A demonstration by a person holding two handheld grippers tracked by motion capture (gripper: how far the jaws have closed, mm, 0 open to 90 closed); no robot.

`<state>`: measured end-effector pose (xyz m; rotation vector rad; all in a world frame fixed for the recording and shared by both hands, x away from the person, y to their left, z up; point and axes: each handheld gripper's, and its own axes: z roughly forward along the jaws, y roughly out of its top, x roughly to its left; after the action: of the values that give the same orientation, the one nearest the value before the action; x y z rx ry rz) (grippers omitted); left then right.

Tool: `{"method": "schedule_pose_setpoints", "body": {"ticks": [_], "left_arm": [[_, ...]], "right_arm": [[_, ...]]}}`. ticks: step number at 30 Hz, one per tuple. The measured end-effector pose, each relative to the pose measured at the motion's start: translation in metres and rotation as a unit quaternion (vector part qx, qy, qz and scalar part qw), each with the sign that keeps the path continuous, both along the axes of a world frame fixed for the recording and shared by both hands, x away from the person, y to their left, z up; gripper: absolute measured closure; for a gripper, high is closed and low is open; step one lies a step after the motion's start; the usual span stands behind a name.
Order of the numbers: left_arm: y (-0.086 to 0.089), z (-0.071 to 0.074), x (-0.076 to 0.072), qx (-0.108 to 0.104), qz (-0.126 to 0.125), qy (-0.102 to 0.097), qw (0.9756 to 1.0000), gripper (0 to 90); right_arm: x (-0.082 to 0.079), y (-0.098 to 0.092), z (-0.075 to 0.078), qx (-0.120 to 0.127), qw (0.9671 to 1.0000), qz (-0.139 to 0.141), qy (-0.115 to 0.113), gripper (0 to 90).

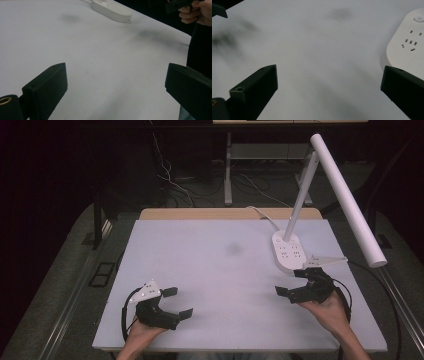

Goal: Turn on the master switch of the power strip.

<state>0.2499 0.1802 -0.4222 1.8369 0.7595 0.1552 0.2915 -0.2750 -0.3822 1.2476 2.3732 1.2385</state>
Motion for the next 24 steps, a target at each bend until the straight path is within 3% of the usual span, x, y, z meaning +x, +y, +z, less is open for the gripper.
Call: {"method": "schedule_pose_setpoints", "body": {"ticks": [24], "left_arm": [[-0.001,-0.001,0.001,-0.001,0.004,0.003,1.0,2.6]], "right_arm": [[0.03,0.0,0.014,-0.005,1.0,-0.005,0.006,0.5]]}}
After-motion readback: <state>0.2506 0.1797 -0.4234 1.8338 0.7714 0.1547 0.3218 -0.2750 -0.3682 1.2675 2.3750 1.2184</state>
